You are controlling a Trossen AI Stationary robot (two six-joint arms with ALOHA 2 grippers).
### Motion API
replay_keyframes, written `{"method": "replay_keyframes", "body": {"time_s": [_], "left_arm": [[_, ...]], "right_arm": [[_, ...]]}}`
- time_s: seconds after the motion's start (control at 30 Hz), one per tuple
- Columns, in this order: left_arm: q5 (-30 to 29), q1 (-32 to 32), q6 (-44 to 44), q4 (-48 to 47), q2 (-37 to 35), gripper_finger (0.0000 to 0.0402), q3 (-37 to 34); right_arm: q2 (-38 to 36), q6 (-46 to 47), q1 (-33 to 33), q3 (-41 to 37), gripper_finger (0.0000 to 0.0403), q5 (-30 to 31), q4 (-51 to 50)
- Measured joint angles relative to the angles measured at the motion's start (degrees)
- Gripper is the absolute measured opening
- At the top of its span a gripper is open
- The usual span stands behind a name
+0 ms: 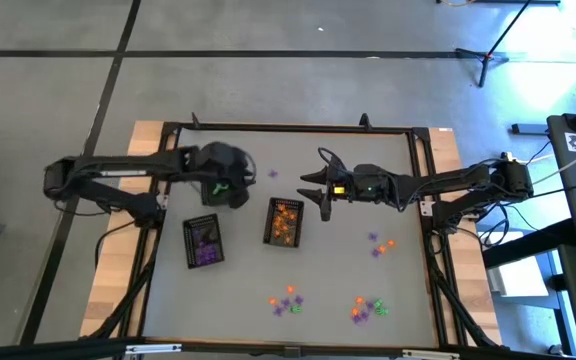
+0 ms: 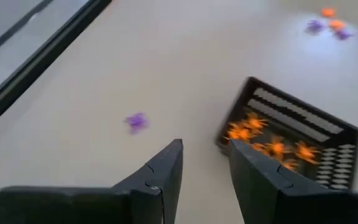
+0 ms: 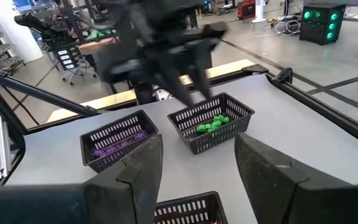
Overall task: Sort Halloween decoration
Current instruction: Put the purple spider toy into the bottom left black basket
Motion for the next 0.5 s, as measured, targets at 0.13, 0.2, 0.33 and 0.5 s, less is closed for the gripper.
{"method": "replay_keyframes", "body": {"time_s": [0.13, 0.2, 0.33, 0.5], "left_arm": [[2.9, 5.1, 2.6, 0.1, 6.7, 0.0121, 3.8], [3.8, 7.0, 3.6, -0.1, 10.1, 0.0121, 5.5], [6.1, 9.3, 3.8, -0.7, 15.8, 0.0121, 7.9], [2.9, 9.4, 3.8, -0.6, 19.9, 0.0121, 8.2]], "right_arm": [[0.0, 0.0, 0.0, 0.0, 0.0198, 0.0, 0.0], [0.0, 0.0, 0.0, 0.0, 0.0198, 0.0, -0.1], [0.0, 0.0, 0.0, 0.0, 0.0198, -0.1, -0.3], [0.0, 0.0, 0.0, 0.0, 0.0198, -0.1, -1.7]]}}
